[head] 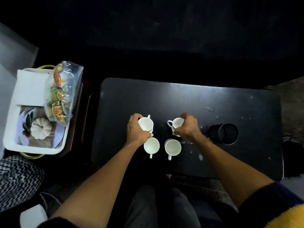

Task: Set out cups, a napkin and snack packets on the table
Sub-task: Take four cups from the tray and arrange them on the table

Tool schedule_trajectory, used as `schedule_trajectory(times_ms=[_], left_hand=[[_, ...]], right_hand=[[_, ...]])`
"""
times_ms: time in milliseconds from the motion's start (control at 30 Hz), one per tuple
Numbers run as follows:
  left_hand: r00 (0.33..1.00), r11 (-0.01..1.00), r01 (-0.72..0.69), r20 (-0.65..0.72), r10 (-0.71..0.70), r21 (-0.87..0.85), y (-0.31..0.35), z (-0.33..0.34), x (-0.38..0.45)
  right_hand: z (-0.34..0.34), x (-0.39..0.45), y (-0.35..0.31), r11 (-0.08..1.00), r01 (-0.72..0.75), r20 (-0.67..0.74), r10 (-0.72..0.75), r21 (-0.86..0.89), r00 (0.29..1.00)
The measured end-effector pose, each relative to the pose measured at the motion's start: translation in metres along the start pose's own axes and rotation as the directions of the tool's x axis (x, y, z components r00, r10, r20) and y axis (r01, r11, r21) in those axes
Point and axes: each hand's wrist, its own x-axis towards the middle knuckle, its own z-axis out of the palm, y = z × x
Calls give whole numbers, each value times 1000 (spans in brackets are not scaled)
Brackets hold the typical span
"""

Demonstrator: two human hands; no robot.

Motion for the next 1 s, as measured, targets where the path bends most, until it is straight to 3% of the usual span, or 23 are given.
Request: schedule_trajectory(times_ms=[100,367,600,833,1000], left_hand=[[992,979,-129,24,127,157,-6,6,5],[971,910,-237,47,235,339,-11,29,17],[976,917,-203,-2,217,343,-7,49,16],[977,912,-190,-20,212,362,-10,54,13],[977,917,-211,53,205,340,-14,50,13]], right_hand=[[6,3,3,999,-8,0,8,-42,1000],[24,5,6,996,-83,-81,84,23,993],[38,-4,-6,989,-140,-114,145,47,983],[44,-9,-19,989,-145,-47,145,5,988],[44,-14,-16,994,-112,-22,112,-17,993]])
